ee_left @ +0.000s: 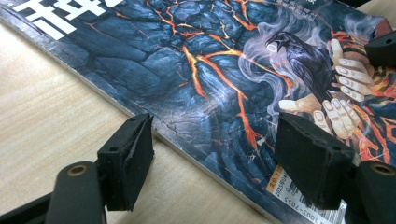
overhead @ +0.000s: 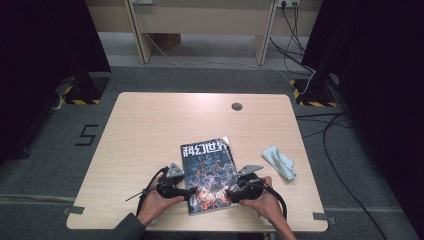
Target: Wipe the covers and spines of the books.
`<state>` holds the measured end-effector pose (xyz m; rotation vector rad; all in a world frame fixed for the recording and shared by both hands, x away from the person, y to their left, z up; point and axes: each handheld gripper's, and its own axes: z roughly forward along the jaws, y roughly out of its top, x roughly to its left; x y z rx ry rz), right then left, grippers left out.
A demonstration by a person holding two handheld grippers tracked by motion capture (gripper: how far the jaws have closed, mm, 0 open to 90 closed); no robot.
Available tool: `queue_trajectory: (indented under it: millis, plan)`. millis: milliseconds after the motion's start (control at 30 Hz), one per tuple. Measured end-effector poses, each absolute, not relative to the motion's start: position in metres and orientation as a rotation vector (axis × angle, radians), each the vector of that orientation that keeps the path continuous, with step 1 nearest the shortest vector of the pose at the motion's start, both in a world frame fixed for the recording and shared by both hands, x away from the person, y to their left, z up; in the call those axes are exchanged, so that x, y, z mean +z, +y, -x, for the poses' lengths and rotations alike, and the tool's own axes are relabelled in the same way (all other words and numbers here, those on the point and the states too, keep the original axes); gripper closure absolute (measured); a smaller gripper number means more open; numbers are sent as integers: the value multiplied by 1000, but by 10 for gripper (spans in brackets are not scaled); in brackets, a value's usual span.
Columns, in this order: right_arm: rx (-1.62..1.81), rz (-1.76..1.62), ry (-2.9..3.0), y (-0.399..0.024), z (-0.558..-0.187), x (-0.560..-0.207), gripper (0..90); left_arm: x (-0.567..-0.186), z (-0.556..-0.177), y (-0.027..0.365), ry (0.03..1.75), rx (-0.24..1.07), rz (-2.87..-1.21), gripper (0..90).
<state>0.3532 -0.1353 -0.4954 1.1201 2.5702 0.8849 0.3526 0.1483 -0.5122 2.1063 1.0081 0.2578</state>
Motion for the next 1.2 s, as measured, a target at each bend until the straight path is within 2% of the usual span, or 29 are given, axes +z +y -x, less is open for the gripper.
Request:
queue_trajectory:
  millis: [367, 867, 1200]
  plan:
    - [870, -1180, 2514, -123, -366, -496, 298, -512, -378, 155, 1056, 307, -2093, 261]
    - [891, -1262, 2434, -111, -409, -498, 292, -512, -425, 158, 1151, 401, -2041, 272]
    - [907, -1289, 2412, -109, -417, -499, 297, -512, -434, 162, 1186, 372, -2009, 276]
